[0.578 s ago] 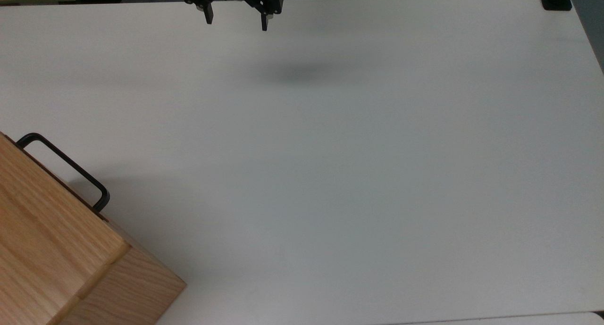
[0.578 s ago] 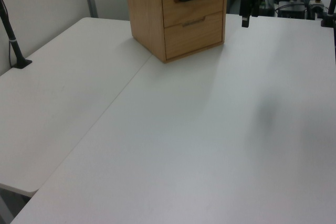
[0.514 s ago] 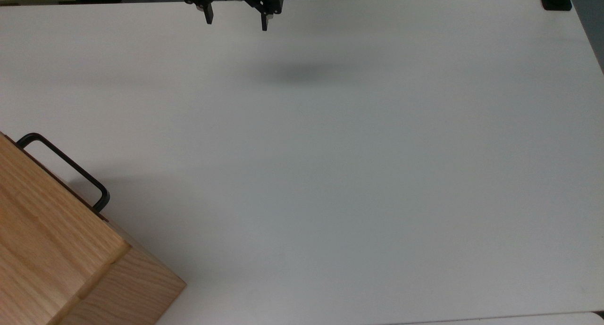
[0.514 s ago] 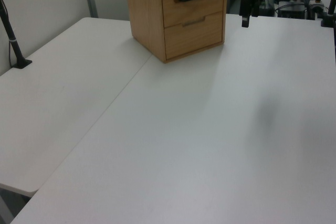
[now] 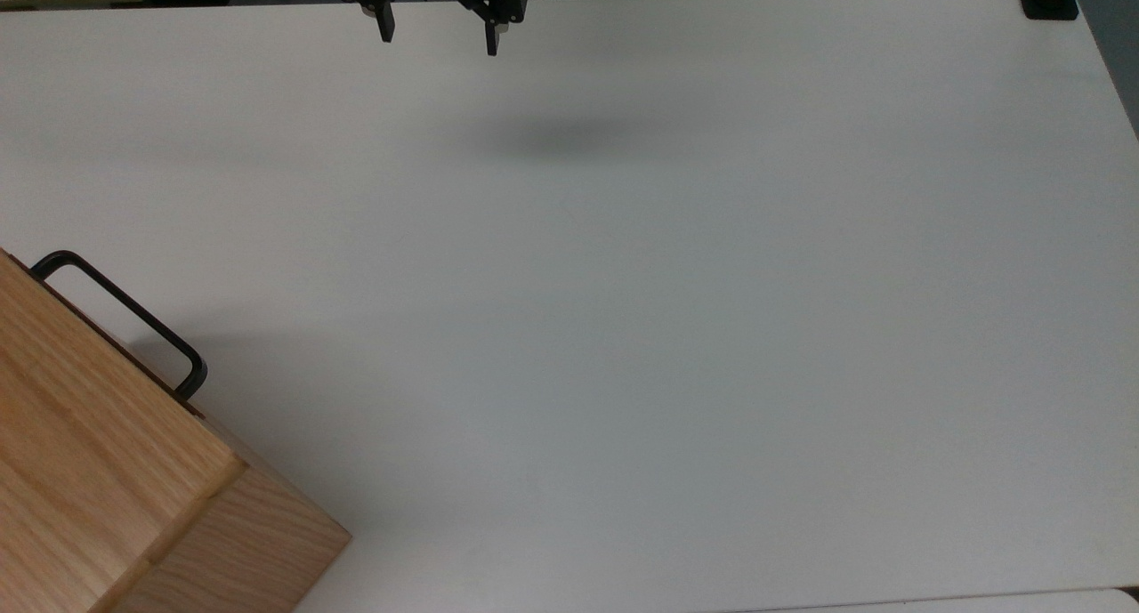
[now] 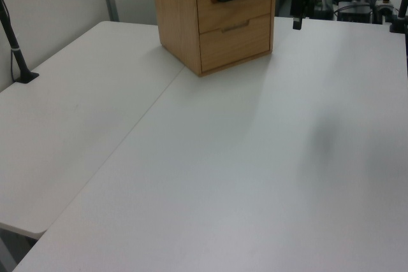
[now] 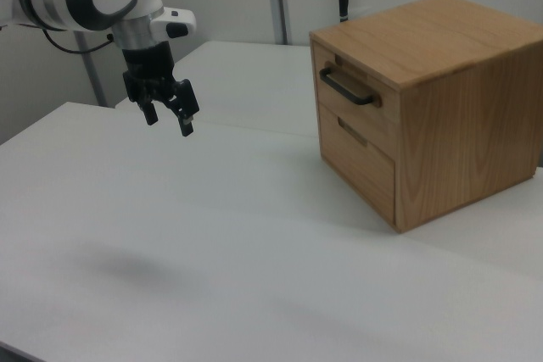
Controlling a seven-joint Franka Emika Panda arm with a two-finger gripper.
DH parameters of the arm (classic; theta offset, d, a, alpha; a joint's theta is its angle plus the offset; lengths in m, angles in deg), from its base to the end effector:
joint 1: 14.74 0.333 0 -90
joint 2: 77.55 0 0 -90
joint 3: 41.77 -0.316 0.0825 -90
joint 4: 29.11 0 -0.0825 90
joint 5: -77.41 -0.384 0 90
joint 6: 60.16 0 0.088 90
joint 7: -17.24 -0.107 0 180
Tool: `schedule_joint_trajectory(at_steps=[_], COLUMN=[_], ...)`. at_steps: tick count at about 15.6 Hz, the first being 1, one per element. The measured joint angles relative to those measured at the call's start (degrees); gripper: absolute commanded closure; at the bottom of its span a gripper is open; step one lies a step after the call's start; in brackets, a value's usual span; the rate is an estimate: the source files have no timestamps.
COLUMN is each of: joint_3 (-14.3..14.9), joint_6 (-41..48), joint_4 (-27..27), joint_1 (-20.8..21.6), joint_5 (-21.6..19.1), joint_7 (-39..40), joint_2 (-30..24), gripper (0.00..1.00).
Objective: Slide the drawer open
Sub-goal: 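Move the open gripper toward the wooden cabinet's upper drawer handle, then lower the open gripper around the black handle of the upper drawer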
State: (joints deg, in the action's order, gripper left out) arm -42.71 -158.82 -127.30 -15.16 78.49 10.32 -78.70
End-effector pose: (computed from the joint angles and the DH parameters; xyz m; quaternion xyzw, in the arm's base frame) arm 0.5583 0.0034 0.5810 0.9984 -0.0545 0.0147 0.0086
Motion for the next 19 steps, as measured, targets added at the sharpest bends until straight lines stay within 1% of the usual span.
schedule_joint_trajectory(at_steps=[5,6,8,11,14,16,18,19], joint_3=[0.0,0.0,0.0,0.0,0.1,0.1,0.1,0.1], joint_6=[0.0,0.0,-1.0,-6.5,-10.8,-15.5,-21.5,-24.1], joint_4=[0.0,0.0,0.0,0.3,4.0,6.5,7.5,7.7], joint_1=[0.0,0.0,-0.1,-1.5,-3.4,-4.5,-5.4,-5.6], joint_5=[0.0,0.0,0.1,0.7,4.0,5.8,7.0,8.5], joint_7=[1.2,3.1,9.6,19.9,26.1,29.8,32.7,33.6], joint_2=[0.0,0.1,0.5,2.3,5.9,8.4,10.4,11.2], gripper=[0.0,0.0,0.0,0.0,0.0,0.0,0.0,0.0])
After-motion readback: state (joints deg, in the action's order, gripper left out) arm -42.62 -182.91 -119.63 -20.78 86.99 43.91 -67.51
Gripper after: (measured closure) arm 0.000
